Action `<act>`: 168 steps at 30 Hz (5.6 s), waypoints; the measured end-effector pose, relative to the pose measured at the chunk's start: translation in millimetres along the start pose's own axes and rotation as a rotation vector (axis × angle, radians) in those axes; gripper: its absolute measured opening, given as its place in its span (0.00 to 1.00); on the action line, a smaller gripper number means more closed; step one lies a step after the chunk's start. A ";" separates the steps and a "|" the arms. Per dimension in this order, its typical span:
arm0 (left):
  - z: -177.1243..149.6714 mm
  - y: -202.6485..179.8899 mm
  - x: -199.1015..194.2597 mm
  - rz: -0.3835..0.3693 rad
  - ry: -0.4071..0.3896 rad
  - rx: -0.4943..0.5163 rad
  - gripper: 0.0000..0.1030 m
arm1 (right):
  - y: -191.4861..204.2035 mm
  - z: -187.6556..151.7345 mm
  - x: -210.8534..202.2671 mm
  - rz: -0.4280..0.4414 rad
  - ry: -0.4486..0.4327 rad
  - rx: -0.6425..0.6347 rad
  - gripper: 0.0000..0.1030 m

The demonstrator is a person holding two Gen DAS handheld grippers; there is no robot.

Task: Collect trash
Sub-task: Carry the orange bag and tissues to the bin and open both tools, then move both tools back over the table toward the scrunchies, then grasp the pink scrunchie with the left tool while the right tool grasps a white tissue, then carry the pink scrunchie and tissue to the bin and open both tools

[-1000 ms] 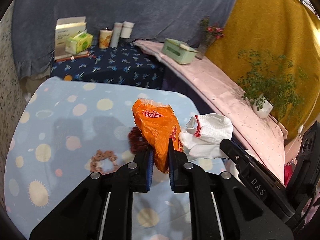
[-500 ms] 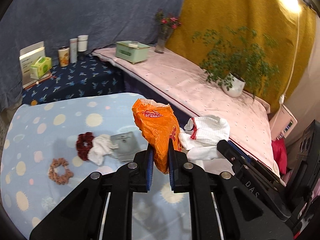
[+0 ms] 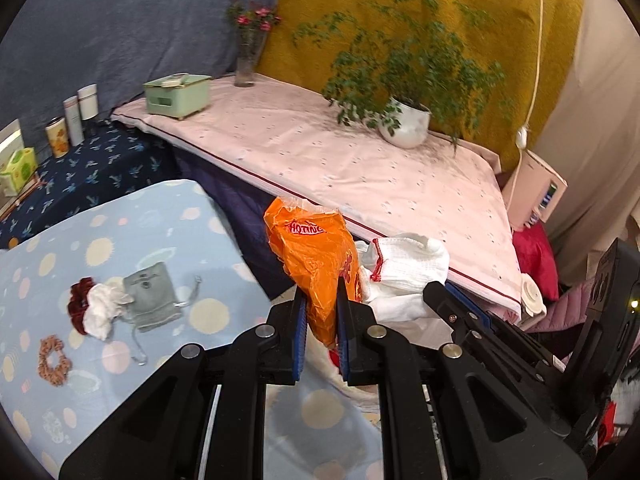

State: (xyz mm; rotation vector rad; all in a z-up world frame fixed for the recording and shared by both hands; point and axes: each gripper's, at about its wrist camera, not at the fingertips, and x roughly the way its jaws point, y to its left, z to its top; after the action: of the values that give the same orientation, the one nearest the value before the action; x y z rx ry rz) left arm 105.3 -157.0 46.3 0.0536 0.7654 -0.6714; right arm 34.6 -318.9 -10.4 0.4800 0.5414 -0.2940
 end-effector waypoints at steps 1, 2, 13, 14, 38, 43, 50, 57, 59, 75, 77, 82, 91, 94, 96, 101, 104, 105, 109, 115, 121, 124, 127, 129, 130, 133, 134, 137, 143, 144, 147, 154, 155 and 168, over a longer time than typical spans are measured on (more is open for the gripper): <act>-0.4 -4.7 3.7 -0.004 0.005 0.009 0.12 | -6.7 -0.4 0.8 -0.008 0.003 0.010 0.12; -1.0 -10.6 8.7 -0.012 0.015 0.020 0.12 | -11.8 -0.9 1.2 -0.016 0.004 0.017 0.12; -8.3 -39.4 49.6 -0.047 0.087 0.055 0.14 | -57.0 -9.9 11.4 -0.071 0.034 0.085 0.12; -9.1 -40.1 52.2 -0.044 0.083 0.056 0.15 | -58.7 -10.5 12.8 -0.074 0.037 0.087 0.12; -18.8 17.2 50.7 0.046 0.075 -0.044 0.53 | -20.6 -18.6 32.1 -0.069 0.082 0.025 0.30; -22.4 37.2 41.4 0.069 0.066 -0.082 0.53 | -1.9 -20.4 32.7 -0.051 0.090 -0.006 0.30; -26.5 70.4 26.5 0.109 0.052 -0.141 0.53 | 29.0 -25.0 33.7 -0.017 0.099 -0.056 0.30; -33.3 102.0 10.9 0.148 0.040 -0.191 0.53 | 63.1 -33.9 37.5 0.021 0.119 -0.111 0.30; -36.2 111.9 6.4 0.162 0.038 -0.206 0.53 | 72.5 -36.9 38.5 0.032 0.124 -0.125 0.30; -66.9 201.9 -27.6 0.271 0.028 -0.358 0.53 | 154.0 -65.6 49.8 0.116 0.177 -0.255 0.30; -73.4 215.7 -31.4 0.290 0.032 -0.382 0.54 | 162.6 -70.3 52.4 0.124 0.186 -0.267 0.30; -90.2 249.3 -39.4 0.347 0.043 -0.433 0.57 | 185.0 -81.3 61.9 0.141 0.212 -0.301 0.30; -121.7 312.1 -46.9 0.437 0.080 -0.540 0.67 | 221.7 -96.8 94.6 0.165 0.264 -0.339 0.30; -131.0 333.6 -44.2 0.459 0.100 -0.584 0.67 | 234.4 -102.8 110.2 0.168 0.279 -0.345 0.39; -135.8 343.1 -42.2 0.475 0.108 -0.592 0.67 | 237.4 -104.7 115.0 0.171 0.286 -0.347 0.39; -143.1 365.2 -31.3 0.514 0.146 -0.616 0.67 | 257.9 -114.3 147.0 0.172 0.325 -0.363 0.39; -144.2 372.7 -24.9 0.524 0.157 -0.613 0.67 | 269.4 -116.9 164.3 0.173 0.339 -0.367 0.39; -144.5 375.0 -22.2 0.525 0.165 -0.614 0.67 | 273.7 -117.6 169.9 0.174 0.343 -0.369 0.40; -144.4 379.4 -14.2 0.525 0.172 -0.598 0.67 | 285.4 -121.3 190.5 0.171 0.354 -0.380 0.41; -139.9 374.6 -5.6 0.533 0.171 -0.545 0.61 | 284.1 -130.3 216.0 0.159 0.390 -0.362 0.41; -137.7 369.3 2.0 0.549 0.165 -0.502 0.40 | 281.3 -139.9 222.4 0.162 0.396 -0.369 0.31; -135.1 369.4 4.5 0.547 0.160 -0.496 0.23 | 279.9 -142.6 222.2 0.162 0.390 -0.369 0.26; -132.5 370.9 6.2 0.522 0.164 -0.508 0.09 | 279.8 -143.3 221.5 0.164 0.389 -0.370 0.21; -130.4 370.1 6.0 0.505 0.165 -0.514 0.09 | 279.4 -142.3 218.8 0.169 0.392 -0.366 0.20; -129.5 368.7 5.1 0.498 0.163 -0.515 0.08 | 279.1 -141.5 216.5 0.174 0.391 -0.363 0.19; -124.9 360.7 -0.6 0.489 0.149 -0.509 0.08 | 278.3 -137.5 205.8 0.190 0.379 -0.360 0.19; -122.7 357.3 -3.3 0.485 0.143 -0.506 0.08 | 278.3 -135.6 201.1 0.195 0.373 -0.359 0.19; -113.9 346.5 -13.4 0.472 0.119 -0.500 0.08 | 277.8 -127.6 186.0 0.209 0.349 -0.352 0.19; -91.2 315.6 -33.5 0.451 0.065 -0.453 0.08 | 271.3 -104.9 152.9 0.233 0.294 -0.335 0.19; -86.9 309.0 -36.6 0.447 0.056 -0.443 0.08 | 269.3 -101.2 146.9 0.234 0.283 -0.334 0.19; -74.9 289.2 -43.8 0.430 0.033 -0.412 0.08 | 260.8 -90.8 129.2 0.237 0.257 -0.321 0.19; -46.9 232.2 -54.1 0.388 -0.014 -0.318 0.08 | 228.9 -67.4 91.5 0.226 0.196 -0.286 0.19; -43.1 223.6 -54.5 0.379 -0.019 -0.307 0.08 | 222.5 -63.7 86.0 0.224 0.188 -0.278 0.19; -12.5 112.0 -40.0 0.289 -0.045 -0.135 0.08 | 136.9 -32.0 42.7 0.158 0.106 -0.177 0.19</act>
State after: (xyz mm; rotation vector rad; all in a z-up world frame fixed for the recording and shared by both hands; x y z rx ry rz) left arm 141.5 -43.1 42.1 0.0251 0.7407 -0.3452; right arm 109.3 -192.4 -9.2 0.3656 0.6228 -0.0690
